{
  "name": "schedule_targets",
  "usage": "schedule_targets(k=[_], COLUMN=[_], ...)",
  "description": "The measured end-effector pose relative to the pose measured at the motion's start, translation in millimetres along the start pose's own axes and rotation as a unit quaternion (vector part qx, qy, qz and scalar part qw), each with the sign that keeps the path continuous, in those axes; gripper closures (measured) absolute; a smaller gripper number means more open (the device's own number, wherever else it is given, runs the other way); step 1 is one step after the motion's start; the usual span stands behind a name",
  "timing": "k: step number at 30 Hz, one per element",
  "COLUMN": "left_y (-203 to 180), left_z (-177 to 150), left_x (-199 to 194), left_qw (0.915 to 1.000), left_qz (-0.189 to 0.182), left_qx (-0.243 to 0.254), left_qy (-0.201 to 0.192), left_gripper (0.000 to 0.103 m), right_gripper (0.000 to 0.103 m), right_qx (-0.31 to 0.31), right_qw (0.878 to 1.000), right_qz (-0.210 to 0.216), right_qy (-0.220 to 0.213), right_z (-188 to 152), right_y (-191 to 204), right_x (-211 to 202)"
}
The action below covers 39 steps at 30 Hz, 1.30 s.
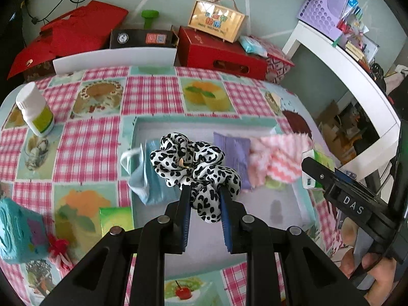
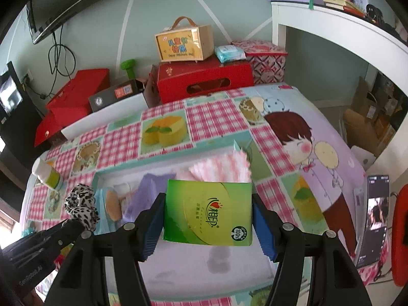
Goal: Organize soft objects
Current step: 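Carry the scrunchie with the left gripper over the white tray while the right carries the tissue pack there, then open the left gripper to drop the scrunchie in the tray while the right releases the tissue pack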
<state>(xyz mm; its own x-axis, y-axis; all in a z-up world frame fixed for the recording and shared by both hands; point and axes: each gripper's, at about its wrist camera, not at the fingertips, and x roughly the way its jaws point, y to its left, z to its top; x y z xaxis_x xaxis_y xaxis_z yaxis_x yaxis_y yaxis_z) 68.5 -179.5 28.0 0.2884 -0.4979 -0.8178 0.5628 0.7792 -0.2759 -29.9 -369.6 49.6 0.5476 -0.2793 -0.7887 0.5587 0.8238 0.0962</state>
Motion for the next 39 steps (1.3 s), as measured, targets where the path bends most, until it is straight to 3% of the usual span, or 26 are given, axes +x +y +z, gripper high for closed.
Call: schedule_targets(k=[9, 19, 23, 30, 39], left_y=[-2.5, 3.5, 2.7, -2.3, 3.7], left_z=[-26.1, -46.9, -46.4, -35.8, -27.7], left_x=[16.4, 51.9, 50.8, 35.1, 23.6], left_qw=[0.9993, 0.9946, 0.9946, 0.9958, 0.997], left_qz=[0.0, 0.007, 0.009, 0.005, 0.007], left_qx=[-0.002, -0.015, -0.01, -0.006, -0.017], left_qy=[0.036, 0.103, 0.103, 0.092, 0.075], left_gripper=[0.081, 0.08, 0.079, 0.056, 0.052], right_gripper=[0.036, 0.036, 0.035, 0.027, 0.027], right_qx=[-0.004, 0.0, -0.003, -0.019, -0.029], right_qw=[0.999, 0.994, 0.993, 0.994, 0.995], right_qz=[-0.002, 0.003, -0.005, -0.027, -0.032], right_qy=[0.042, 0.11, 0.114, 0.105, 0.088], right_z=[-29.8, -53.9, -54.3, -49.0, -42.7], right_y=[-3.7, -10.4, -10.6, -7.3, -1.6], right_x=[13.4, 53.4, 56.1, 49.0, 38.1])
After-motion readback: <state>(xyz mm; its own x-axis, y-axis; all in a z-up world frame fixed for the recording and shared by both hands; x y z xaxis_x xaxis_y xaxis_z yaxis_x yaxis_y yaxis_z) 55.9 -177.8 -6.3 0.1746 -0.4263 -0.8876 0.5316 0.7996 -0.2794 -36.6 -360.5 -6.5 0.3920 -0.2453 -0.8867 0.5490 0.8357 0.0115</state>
